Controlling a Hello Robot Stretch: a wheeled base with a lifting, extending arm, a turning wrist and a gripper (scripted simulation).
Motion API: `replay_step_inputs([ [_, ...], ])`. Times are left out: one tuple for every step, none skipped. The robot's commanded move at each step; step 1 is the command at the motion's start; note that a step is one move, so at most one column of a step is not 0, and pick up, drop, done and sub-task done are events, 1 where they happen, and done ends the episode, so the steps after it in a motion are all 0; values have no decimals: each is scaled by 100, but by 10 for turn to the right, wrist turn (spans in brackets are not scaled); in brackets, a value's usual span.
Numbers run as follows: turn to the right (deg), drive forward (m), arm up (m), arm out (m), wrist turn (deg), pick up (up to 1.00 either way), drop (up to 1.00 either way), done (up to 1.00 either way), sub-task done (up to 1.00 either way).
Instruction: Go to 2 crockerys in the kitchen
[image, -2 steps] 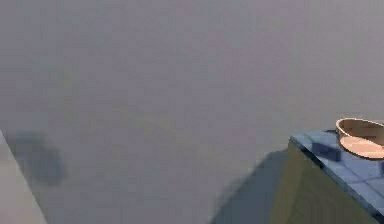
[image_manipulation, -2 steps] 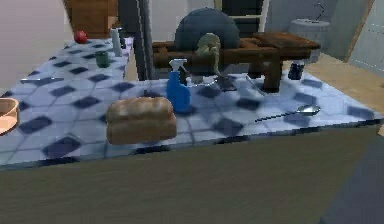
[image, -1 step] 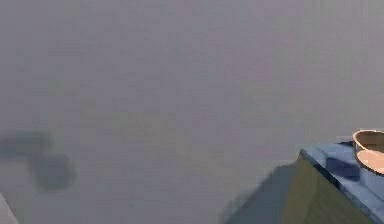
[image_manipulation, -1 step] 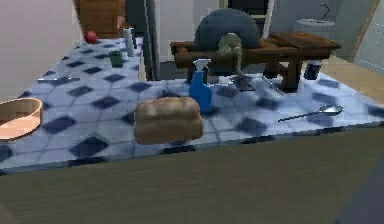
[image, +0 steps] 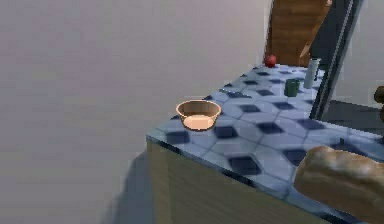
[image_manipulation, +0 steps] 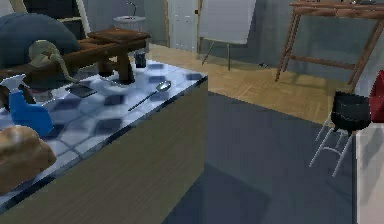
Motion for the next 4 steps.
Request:
replay_step_inputs([
  [0,0,0,0,0,0,0,0,100],
  [450,0,0,0,0,0,0,0,0],
  [450,0,0,0,0,0,0,0,0],
  [120,0,0,0,0,0,0,0,0],
])
